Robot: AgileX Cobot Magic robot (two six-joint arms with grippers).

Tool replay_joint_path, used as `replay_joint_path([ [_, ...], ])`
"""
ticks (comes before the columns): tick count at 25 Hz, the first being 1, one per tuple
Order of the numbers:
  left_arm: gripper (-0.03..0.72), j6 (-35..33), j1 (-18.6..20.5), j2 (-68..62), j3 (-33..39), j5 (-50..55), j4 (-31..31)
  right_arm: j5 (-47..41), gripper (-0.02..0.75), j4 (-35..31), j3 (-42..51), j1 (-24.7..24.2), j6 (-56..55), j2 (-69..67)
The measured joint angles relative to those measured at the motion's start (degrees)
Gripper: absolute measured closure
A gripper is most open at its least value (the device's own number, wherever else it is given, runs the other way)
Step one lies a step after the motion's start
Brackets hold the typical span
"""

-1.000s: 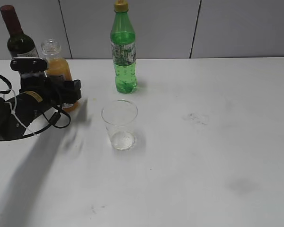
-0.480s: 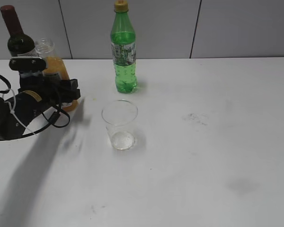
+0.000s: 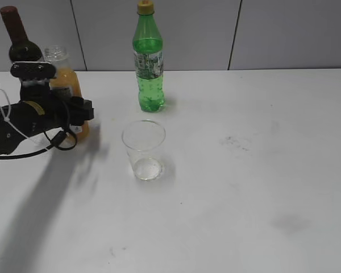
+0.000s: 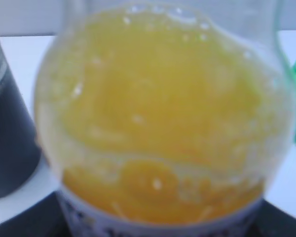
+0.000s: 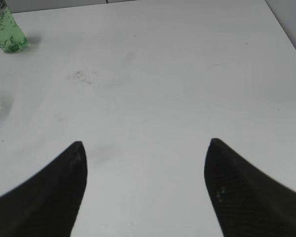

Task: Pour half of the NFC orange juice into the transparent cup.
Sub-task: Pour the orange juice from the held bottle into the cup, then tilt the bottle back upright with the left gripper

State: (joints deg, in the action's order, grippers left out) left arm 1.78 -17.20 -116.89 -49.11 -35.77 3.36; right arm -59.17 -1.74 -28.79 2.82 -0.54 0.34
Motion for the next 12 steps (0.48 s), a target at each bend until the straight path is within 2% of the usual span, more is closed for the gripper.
replay_joint_path([
  [5, 0.217, -0.38, 0.0, 6.21, 3.32, 0.18, -3.36, 0.0, 0.168, 0.0, 0.0, 0.0, 0.0, 0.0],
  [12, 0.217, -0.7, 0.0, 14.64, 16.0, -8.52, -3.36, 0.0, 0.168, 0.0, 0.0, 0.0, 0.0, 0.0],
])
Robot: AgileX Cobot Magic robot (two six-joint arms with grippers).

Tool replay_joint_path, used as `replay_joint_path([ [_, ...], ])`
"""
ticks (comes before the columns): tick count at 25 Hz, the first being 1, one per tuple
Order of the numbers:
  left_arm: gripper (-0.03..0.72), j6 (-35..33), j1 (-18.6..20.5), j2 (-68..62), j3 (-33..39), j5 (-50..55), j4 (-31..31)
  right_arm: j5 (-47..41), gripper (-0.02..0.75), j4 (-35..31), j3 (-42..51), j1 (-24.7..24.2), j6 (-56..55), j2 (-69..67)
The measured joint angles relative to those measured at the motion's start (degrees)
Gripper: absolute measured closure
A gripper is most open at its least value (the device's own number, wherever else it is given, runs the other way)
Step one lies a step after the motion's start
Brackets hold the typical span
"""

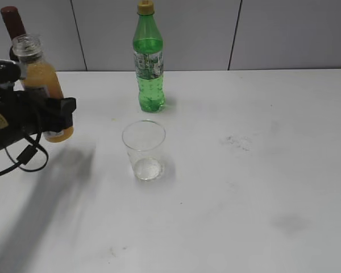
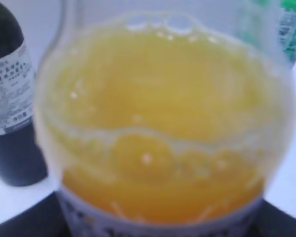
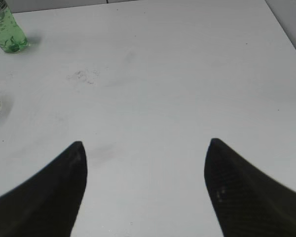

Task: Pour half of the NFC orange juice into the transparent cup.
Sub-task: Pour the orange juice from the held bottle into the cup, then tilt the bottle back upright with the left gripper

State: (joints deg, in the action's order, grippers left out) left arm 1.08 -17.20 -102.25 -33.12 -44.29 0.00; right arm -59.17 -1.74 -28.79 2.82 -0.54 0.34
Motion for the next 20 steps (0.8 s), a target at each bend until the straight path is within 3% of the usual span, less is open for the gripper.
replay_joint_path([
  [10, 0.217, -2.68, 0.0, 5.61, 17.02, -14.76, 0.0, 0.0, 0.168, 0.0, 0.0, 0.0, -0.01, 0.0],
  [20, 0.217, -8.28, 0.0, 5.63, 19.14, -18.06, 0.0, 0.0, 0.168, 0.0, 0.0, 0.0, -0.01, 0.0],
])
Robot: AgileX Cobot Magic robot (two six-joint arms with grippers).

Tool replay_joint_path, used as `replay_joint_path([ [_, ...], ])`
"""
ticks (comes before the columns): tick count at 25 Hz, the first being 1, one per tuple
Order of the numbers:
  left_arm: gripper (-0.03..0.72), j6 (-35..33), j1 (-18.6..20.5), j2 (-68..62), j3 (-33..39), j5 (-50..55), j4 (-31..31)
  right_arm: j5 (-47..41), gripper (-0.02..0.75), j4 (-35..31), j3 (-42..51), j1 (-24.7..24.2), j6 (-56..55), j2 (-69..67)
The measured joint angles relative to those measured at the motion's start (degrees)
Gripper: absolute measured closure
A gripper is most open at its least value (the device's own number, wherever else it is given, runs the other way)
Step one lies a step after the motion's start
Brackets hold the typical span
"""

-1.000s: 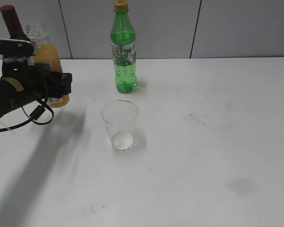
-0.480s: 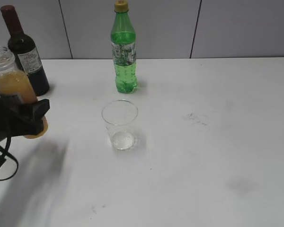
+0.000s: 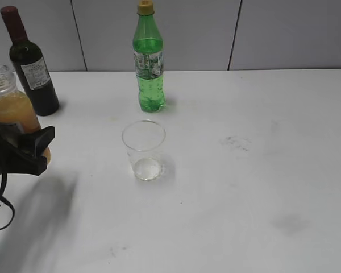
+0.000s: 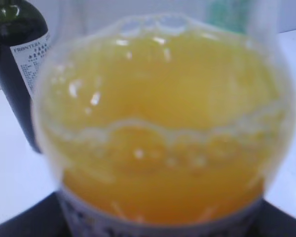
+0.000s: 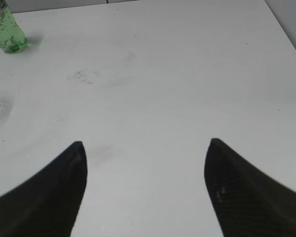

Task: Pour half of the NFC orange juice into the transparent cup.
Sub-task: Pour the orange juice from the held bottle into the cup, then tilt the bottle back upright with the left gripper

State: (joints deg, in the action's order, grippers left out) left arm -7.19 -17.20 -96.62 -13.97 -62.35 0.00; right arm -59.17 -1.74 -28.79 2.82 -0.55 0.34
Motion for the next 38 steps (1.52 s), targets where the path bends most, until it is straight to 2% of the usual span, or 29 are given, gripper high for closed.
replay_joint_path([
  [10, 0.217, -9.28, 0.0, 0.0, 0.0, 0.6, 1.75, 0.0, 0.168, 0.0, 0.0, 0.0, 0.0, 0.0],
  [14, 0.217, -13.2, 0.0, 0.0, -2.15, 7.45, 1.92, 0.0, 0.168, 0.0, 0.0, 0.0, 0.0, 0.0],
  [19, 0.217, -15.98, -0.13, -0.05, -4.52, 9.84, 1.49, 0.0, 0.168, 0.0, 0.0, 0.0, 0.0, 0.0],
  [22, 0.217, -18.0, -1.74, -0.1, -5.95, 13.5, 2.34, 0.0, 0.168, 0.0, 0.0, 0.0, 0.0, 0.0],
  [27, 0.217, -24.27, -5.97, -0.15, -9.18, 18.66, 8.61, 0.0, 0.168, 0.0, 0.0, 0.0, 0.0, 0.0],
  [33, 0.217, -30.27, -8.14, 1.98, -12.79, 25.3, 11.47, 0.0, 0.168, 0.0, 0.0, 0.0, 0.0, 0.0],
  [38, 0.217, -43.24, -10.94, 2.65, -15.18, 27.5, 20.6, 0.0, 0.168, 0.0, 0.0, 0.0, 0.0, 0.0],
])
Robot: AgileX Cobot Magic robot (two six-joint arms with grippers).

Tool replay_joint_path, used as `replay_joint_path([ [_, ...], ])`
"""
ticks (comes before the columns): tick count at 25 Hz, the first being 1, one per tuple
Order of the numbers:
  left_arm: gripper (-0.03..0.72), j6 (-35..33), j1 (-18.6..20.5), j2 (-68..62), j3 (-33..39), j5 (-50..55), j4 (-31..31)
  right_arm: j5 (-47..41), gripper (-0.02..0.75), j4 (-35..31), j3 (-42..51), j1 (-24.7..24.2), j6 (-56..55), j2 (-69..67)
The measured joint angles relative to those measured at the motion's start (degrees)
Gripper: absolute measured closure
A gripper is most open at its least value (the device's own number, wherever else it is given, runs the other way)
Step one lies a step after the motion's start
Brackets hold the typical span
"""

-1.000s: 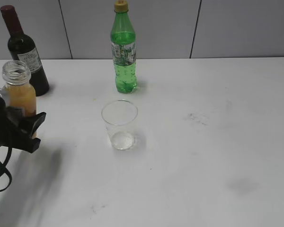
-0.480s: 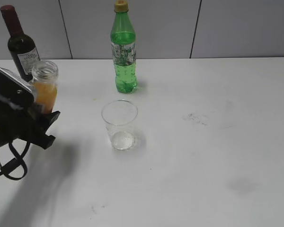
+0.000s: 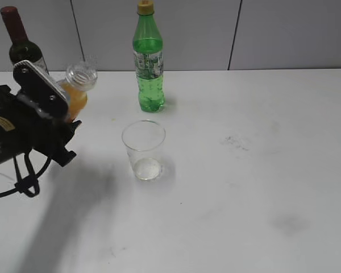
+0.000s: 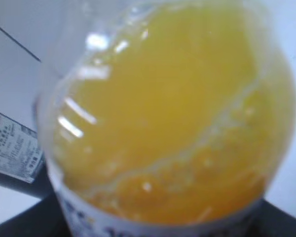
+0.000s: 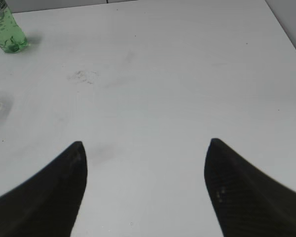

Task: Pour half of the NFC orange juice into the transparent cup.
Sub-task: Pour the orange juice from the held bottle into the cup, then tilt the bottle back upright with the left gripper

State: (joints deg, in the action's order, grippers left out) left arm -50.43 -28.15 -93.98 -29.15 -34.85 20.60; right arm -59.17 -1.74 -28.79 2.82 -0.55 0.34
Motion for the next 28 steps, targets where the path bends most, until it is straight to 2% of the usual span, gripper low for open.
replay_joint_path([
  [4, 0.217, -12.06, -2.77, 0.0, -1.83, 0.4, 9.02, 0.0, 0.168, 0.0, 0.0, 0.0, 0.0, 0.0],
  [8, 0.217, -20.79, -4.09, 0.0, -3.21, 0.91, 15.16, 0.0, 0.168, 0.0, 0.0, 0.0, 0.0, 0.0],
  [18, 0.217, -32.32, -5.07, 0.07, -5.02, 1.31, 20.75, 0.0, 0.168, 0.0, 0.0, 0.0, 0.0, 0.0],
  [23, 0.218, -40.97, -6.02, 0.07, -5.01, -0.14, 23.05, 0.0, 0.168, 0.0, 0.0, 0.0, 0.0, 0.0],
  [28, 0.218, -45.55, -6.44, 0.1, -5.08, -1.77, 25.51, 0.0, 0.168, 0.0, 0.0, 0.0, 0.0, 0.0],
])
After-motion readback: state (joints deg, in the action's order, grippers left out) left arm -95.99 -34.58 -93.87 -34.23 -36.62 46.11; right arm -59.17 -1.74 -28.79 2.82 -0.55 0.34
